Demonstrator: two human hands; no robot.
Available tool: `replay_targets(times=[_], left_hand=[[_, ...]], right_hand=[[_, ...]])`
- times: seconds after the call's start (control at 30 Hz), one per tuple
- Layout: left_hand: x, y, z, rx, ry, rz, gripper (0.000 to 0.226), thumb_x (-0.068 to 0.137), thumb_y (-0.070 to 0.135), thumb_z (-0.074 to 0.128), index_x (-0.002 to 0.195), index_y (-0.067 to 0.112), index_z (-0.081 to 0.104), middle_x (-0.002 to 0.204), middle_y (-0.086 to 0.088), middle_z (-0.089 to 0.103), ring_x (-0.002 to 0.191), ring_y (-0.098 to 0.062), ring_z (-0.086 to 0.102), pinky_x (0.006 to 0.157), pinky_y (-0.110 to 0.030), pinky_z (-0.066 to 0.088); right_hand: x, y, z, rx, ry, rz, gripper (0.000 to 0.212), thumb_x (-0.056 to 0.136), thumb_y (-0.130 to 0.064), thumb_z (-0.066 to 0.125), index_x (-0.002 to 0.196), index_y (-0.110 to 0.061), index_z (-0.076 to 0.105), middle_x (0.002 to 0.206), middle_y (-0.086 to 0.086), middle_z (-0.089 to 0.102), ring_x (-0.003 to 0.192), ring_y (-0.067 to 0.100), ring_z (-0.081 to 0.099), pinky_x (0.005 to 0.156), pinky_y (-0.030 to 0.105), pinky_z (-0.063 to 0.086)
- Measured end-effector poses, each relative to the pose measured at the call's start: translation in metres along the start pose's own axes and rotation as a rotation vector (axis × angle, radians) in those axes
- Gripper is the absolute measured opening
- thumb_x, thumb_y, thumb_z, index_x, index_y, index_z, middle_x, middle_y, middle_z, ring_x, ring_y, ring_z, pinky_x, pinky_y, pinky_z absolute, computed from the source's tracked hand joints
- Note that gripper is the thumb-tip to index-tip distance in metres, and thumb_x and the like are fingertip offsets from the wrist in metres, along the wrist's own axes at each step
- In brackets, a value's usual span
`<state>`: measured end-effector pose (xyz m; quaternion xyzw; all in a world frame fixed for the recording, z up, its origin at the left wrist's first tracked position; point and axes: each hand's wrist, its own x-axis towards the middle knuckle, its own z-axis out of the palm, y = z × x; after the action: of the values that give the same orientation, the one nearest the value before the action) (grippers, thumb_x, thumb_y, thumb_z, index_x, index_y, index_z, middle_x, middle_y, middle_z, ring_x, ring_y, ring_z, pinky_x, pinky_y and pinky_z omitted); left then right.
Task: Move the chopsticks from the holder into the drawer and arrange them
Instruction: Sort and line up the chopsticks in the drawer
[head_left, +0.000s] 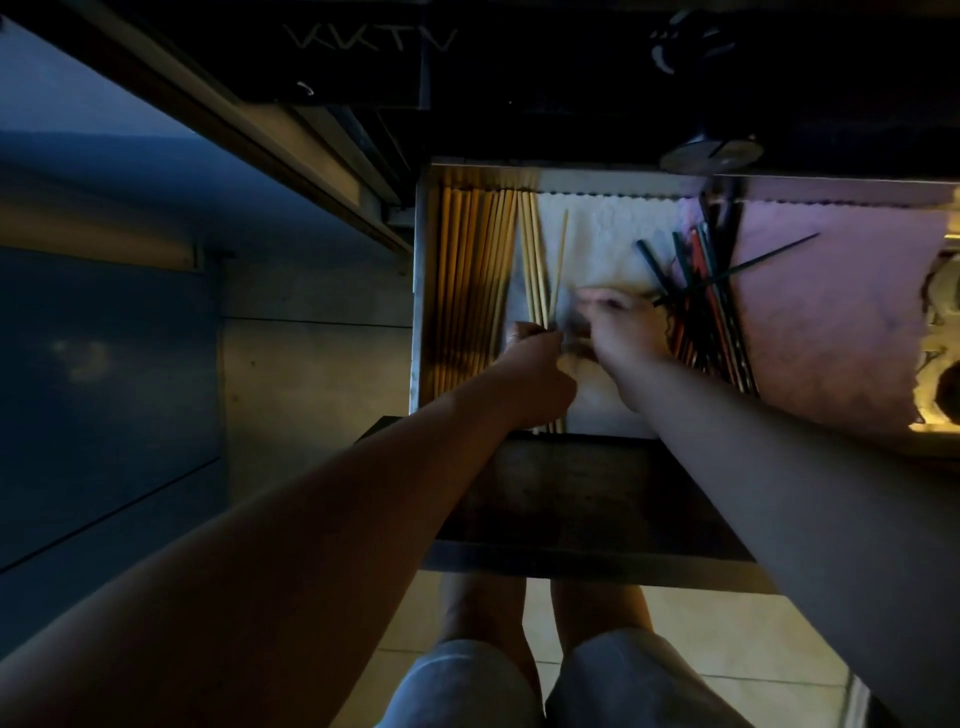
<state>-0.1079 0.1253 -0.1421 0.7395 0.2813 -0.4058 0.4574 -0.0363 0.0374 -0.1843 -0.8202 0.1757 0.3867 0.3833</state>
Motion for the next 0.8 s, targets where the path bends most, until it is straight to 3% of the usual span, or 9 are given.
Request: replay_targets(times=[0.1,0.23,0.3,0.33,0.4,0.47,0.7,0.8], left_hand=[[0.008,0.010,0.006,0.004,-0.029,0.041,0.055,0.091,0.009,0.058,0.143,0.019,0.041,0.142,-0.010,0.038,0.128,-0.026,0.038,0.096,-0.029,0.034],[0.012,0.011,0.009,0.084,0.004,0.082,0.057,0.090,0.009,0.056,0.143,0.025,0.041,0.136,-0.009,0.046,0.125,-0.026,0.045,0.095,-0.032,0.038],[0.009,0.006,0.010,0.317,0.153,0.092,0.061,0.091,0.016,0.055,0.147,0.028,0.034,0.146,-0.008,0.035,0.133,-0.029,0.039,0.103,-0.040,0.039],[0.007,0.001,0.011,0.460,0.202,0.114,0.069,0.091,0.020,0.055,0.152,0.028,0.024,0.154,-0.006,0.024,0.141,-0.030,0.027,0.110,-0.046,0.033],[0.005,-0.011,0.010,0.667,0.167,0.158,0.084,0.092,0.025,0.056,0.155,0.029,0.001,0.163,0.002,-0.006,0.150,-0.027,-0.001,0.118,-0.051,0.017],[0.006,-0.022,0.007,0.801,0.088,0.161,0.093,0.092,0.025,0.058,0.154,0.028,-0.011,0.160,0.004,-0.026,0.149,-0.024,-0.014,0.119,-0.053,0.009],[0.004,-0.035,0.007,0.825,0.198,0.118,0.092,0.095,0.030,0.052,0.152,0.027,-0.021,0.159,-0.001,-0.028,0.149,-0.023,-0.015,0.119,-0.047,0.001],[0.001,-0.039,0.011,0.865,0.127,0.169,0.088,0.096,0.031,0.051,0.153,0.034,-0.015,0.158,-0.003,-0.031,0.148,-0.023,-0.017,0.119,-0.048,0.003]], right_hand=[[0.003,0.005,-0.008,0.043,0.010,0.009,0.022,0.086,-0.020,0.060,0.073,-0.035,0.069,0.105,-0.002,0.070,0.099,0.020,0.065,0.089,0.045,0.055],[0.001,0.010,-0.014,0.050,-0.048,0.007,0.014,0.086,-0.024,0.061,0.079,-0.033,0.070,0.108,-0.002,0.068,0.104,0.021,0.063,0.094,0.044,0.053],[-0.001,0.012,-0.015,0.047,-0.090,0.030,0.019,0.089,-0.022,0.055,0.091,-0.031,0.071,0.109,-0.004,0.065,0.104,0.020,0.062,0.094,0.043,0.053],[-0.001,0.013,-0.015,0.043,-0.108,0.039,0.023,0.090,-0.019,0.052,0.098,-0.030,0.070,0.110,-0.003,0.064,0.105,0.020,0.062,0.094,0.043,0.053],[-0.002,0.014,-0.013,0.040,-0.136,0.040,0.029,0.092,-0.015,0.050,0.112,-0.025,0.068,0.116,0.000,0.065,0.109,0.021,0.061,0.098,0.044,0.051],[-0.003,0.015,-0.013,0.022,-0.173,0.034,0.028,0.093,-0.017,0.051,0.115,-0.024,0.067,0.118,0.003,0.066,0.108,0.022,0.062,0.097,0.046,0.051],[-0.002,0.010,-0.010,0.012,-0.193,0.055,0.031,0.088,-0.018,0.054,0.116,-0.024,0.067,0.114,0.001,0.068,0.103,0.021,0.065,0.095,0.046,0.053],[-0.001,0.009,-0.006,-0.009,-0.186,0.056,0.022,0.087,-0.020,0.055,0.097,-0.030,0.071,0.103,0.004,0.071,0.094,0.024,0.068,0.088,0.052,0.055]])
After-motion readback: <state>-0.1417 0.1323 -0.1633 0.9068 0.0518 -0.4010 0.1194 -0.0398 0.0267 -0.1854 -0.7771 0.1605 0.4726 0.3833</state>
